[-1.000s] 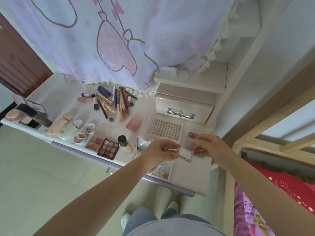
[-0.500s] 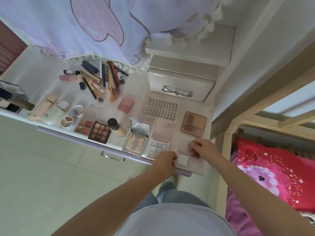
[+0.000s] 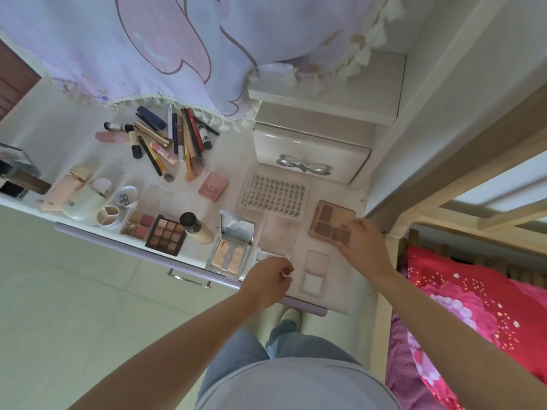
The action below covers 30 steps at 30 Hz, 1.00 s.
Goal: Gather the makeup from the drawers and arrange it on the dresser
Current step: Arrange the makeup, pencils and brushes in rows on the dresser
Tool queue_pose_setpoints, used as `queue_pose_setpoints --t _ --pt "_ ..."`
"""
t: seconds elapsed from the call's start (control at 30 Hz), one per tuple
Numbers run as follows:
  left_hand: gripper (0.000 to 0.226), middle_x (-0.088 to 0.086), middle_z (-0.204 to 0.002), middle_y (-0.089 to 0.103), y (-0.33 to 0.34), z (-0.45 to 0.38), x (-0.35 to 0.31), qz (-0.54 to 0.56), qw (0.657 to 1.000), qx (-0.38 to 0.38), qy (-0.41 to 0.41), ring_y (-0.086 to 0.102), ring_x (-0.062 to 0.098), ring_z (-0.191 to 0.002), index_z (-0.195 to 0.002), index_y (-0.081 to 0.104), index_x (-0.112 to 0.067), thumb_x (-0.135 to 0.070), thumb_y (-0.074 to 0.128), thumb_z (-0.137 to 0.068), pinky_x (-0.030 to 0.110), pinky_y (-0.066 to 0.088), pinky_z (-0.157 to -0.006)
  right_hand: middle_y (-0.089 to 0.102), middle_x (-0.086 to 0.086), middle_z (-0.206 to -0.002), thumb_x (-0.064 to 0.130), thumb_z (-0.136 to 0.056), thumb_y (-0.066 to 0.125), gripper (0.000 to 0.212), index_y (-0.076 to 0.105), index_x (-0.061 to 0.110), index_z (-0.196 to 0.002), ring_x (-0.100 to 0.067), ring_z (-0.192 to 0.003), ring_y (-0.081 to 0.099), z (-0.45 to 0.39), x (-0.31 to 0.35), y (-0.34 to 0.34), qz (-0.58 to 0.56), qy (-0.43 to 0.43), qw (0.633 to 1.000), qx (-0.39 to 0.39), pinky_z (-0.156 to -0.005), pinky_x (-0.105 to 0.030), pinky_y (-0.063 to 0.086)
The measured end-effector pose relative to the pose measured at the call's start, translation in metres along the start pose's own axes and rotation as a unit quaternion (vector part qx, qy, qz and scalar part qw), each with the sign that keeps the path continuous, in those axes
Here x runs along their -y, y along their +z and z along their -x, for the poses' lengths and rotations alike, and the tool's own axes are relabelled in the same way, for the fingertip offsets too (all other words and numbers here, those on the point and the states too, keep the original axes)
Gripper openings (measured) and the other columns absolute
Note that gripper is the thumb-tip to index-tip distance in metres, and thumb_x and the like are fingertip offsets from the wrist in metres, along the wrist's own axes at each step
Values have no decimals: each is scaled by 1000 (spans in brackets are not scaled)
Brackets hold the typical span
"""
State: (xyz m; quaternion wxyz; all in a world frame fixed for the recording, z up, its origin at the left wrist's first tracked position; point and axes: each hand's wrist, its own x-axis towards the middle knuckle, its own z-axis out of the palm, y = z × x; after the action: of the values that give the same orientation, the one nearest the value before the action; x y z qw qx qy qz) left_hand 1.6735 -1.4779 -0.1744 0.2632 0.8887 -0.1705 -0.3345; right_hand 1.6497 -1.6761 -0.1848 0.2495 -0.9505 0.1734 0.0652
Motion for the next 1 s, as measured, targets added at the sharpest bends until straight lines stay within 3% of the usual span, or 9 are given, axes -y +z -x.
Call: queue_pose_setpoints --t 0.1,0.2,0.33,0.43,0.53,0.63,0.73,0.9,1.0 --pt "26 8 -113 63 -7 -4 -4 39 999 -18 13 58 22 -101 -114 59 -4 -9 49 -90 20 42 -84 17 -15 -151 30 -79 67 77 27 10 -141 -30 -139 15 -23 -2 -6 108 -20 988 110 -112 -33 17" --pt "24 9 -105 63 -14 -7 -8 76 997 -32 10 57 22 -91 -110 61 -3 -6 50 -89 23 45 -81 16 -11 -150 34 -74 71 92 15 19 -145 -30 -138 16 -39 0 -6 136 -35 974 179 -110 -36 24" --pt "20 3 -93 63 -27 -13 -10 123 991 -50 2 53 13 -83 -106 61 -4 -6 53 -88 6 38 -67 47 -7 -121 29 -66 74 81 33 19 -136 -24 -113 44 -37 5 -20 63 -34 983 170 -87 -29 41" --pt "15 -3 -79 57 -44 -19 -24 291 955 -51 -30 57 18 -79 -102 54 -9 -5 56 -88 16 47 -66 53 1 -110 25 -65 76 66 47 18 -124 -16 -101 51 -29 15 -46 -33 -42 989 135 -82 -24 41" --pt "16 3 -82 60 -63 -23 -51 432 901 -8 -41 61 13 -68 -105 49 -12 -12 55 -91 17 53 -57 51 -1 -114 28 -66 75 67 47 17 -126 -15 -104 45 -20 34 -75 -15 -121 989 81 -82 -19 32" --pt "20 8 -84 62 -75 -23 -74 475 880 12 13 65 8 -61 -110 50 -5 -8 53 -91 16 56 -59 39 1 -128 36 -68 75 75 40 19 -133 -16 -120 33 -9 48 -92 2 -165 985 46 -88 -14 22" --pt "13 8 -74 64 -88 -21 -84 501 864 -6 53 66 8 -55 -102 54 -1 1 52 -89 18 56 -58 30 6 -127 59 -55 68 94 36 23 -135 -5 -113 20 0 58 -108 -23 -167 985 31 -89 -9 16" --pt "13 1 -57 62 -124 -8 -98 517 851 10 92 60 7 -48 -90 61 -1 1 48 -90 16 50 -47 31 15 -121 59 -59 63 73 36 40 -124 7 -107 39 7 68 -142 -97 -178 977 64 -80 1 33" --pt "36 3 -60 52 -150 4 -111 513 852 18 108 49 9 -50 -68 72 -9 0 45 -90 14 44 -43 20 32 -125 63 -49 60 69 33 51 -111 17 -111 32 12 80 -165 -89 -227 967 76 -84 4 33"
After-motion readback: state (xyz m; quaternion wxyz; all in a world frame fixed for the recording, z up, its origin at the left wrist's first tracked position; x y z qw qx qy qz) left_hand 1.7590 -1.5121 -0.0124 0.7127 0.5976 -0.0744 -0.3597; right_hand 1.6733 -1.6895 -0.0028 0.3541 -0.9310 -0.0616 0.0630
